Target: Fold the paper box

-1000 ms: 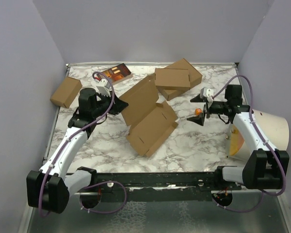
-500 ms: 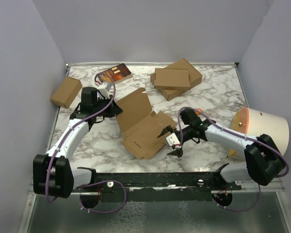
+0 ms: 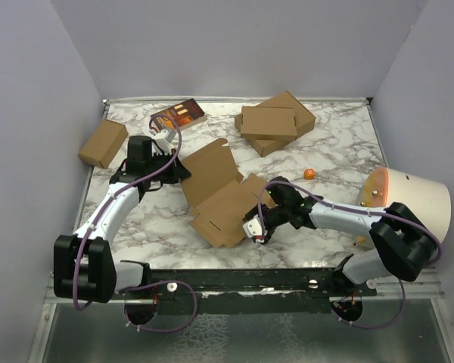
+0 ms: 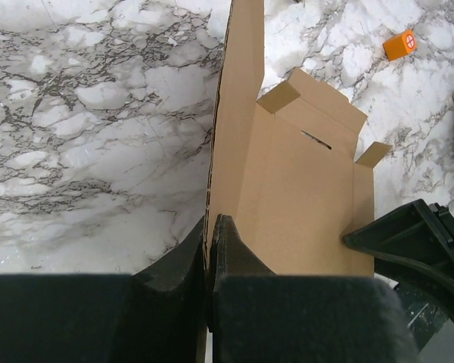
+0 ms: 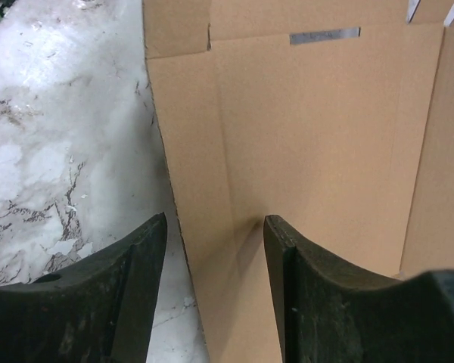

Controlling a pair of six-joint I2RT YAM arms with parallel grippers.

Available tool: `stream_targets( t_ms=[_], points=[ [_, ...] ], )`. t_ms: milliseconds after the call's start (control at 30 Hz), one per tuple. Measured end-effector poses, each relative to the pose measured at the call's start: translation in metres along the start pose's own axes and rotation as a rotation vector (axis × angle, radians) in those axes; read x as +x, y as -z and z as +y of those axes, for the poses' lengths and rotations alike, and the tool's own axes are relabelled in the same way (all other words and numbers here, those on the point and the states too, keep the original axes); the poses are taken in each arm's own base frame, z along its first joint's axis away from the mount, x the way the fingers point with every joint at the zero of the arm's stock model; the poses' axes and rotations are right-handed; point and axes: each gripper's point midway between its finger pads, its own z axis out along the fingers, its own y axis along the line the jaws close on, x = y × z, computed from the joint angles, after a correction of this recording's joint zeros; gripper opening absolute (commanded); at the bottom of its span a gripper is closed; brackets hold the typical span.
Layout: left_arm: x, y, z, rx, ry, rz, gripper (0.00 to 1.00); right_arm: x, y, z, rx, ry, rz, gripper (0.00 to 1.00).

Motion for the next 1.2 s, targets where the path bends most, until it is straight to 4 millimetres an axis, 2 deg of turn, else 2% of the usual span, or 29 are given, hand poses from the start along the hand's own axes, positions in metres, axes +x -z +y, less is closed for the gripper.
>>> stream_targets(
  t_ms=[133,300,567,867,1000,1100,1200],
  points=[
    [0.000,0.001,0.000,0.001,-0.017,-0.002,0.00,0.001,0.002,-0.003,0.014,-0.001,0.019,0.40],
    [-0.004,0.004,-0.003,0.006,-0.041,-0.016,0.00,-0.004,0.007,-0.008,0.034,0.018,0.014,0.21],
    [-0.007,0.009,-0.016,0.069,-0.066,-0.024,0.00,-0.005,0.005,-0.005,0.022,0.015,0.014,0.02],
    [-0.006,0.010,-0.041,0.197,-0.113,-0.018,0.00,-0.006,-0.003,-0.010,-0.052,0.000,0.016,0.01],
    [-0.001,0.007,-0.057,0.252,-0.160,-0.004,0.00,-0.002,-0.017,-0.014,-0.162,-0.065,0.025,0.02],
    [0.003,0.006,-0.062,0.269,-0.191,0.003,0.00,0.002,-0.028,-0.017,-0.239,-0.122,0.037,0.07],
    [0.003,0.005,-0.062,0.270,-0.210,0.003,0.00,0.004,-0.031,-0.016,-0.297,-0.172,0.048,0.08]
  ],
)
